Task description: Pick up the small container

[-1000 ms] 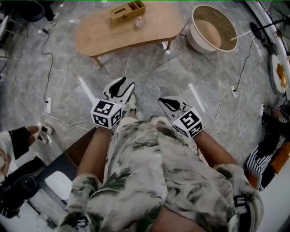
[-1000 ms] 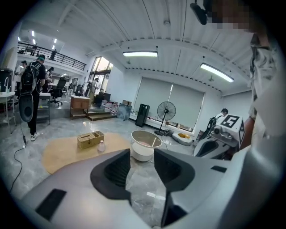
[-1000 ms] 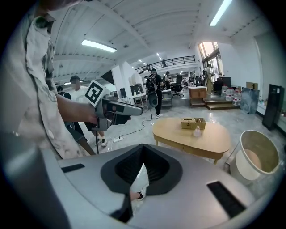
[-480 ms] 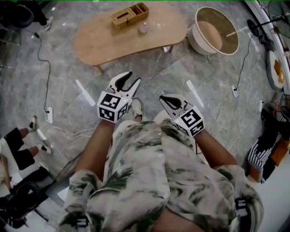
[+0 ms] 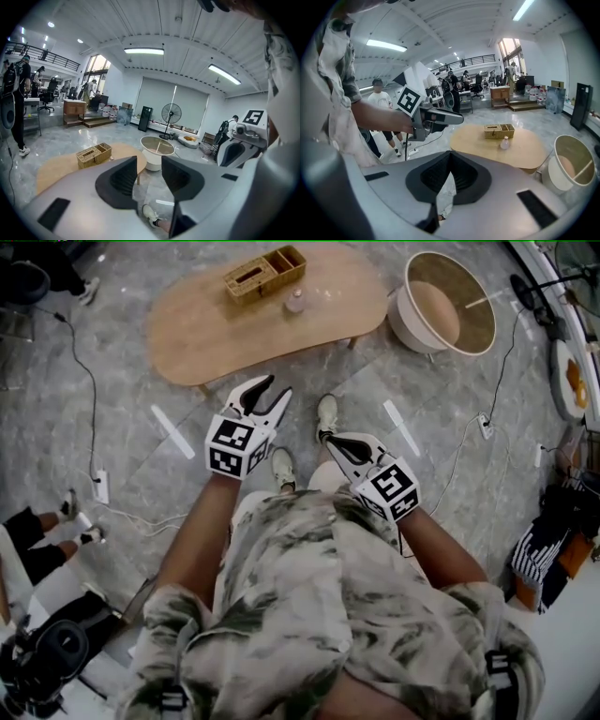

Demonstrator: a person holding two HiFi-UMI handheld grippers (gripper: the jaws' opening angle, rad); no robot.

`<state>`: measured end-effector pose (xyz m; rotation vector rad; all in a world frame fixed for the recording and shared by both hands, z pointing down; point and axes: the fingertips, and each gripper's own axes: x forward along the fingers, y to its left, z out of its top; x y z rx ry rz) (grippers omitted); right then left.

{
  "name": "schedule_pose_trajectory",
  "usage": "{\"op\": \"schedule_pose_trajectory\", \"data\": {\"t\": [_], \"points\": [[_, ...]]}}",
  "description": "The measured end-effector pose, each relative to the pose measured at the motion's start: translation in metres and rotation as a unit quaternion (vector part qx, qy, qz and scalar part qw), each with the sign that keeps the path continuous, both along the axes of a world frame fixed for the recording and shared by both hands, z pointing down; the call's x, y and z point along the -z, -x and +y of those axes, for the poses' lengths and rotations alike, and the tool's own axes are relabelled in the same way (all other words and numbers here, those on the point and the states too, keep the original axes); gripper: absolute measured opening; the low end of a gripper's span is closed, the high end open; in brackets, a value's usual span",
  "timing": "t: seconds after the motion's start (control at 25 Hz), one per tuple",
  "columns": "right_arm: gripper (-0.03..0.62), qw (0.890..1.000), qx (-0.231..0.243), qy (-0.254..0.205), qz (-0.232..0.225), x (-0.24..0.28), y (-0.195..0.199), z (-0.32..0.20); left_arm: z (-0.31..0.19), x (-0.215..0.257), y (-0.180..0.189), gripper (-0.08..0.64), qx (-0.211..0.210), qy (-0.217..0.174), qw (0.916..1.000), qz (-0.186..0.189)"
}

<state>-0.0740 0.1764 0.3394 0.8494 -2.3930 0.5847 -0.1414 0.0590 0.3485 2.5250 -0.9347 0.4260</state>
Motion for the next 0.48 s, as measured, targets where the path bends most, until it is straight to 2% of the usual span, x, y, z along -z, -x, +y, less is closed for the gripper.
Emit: {"op": "schedule_pose_trajectory", "data": {"t": [0.48], "points": [[0.02,0.999,0.024,0.034,-0.013,-0.048,-0.046,-0.119,-0.137,-0.065,-0.063,0.171,0.017,0.015,0.9995,-0.02]]}}
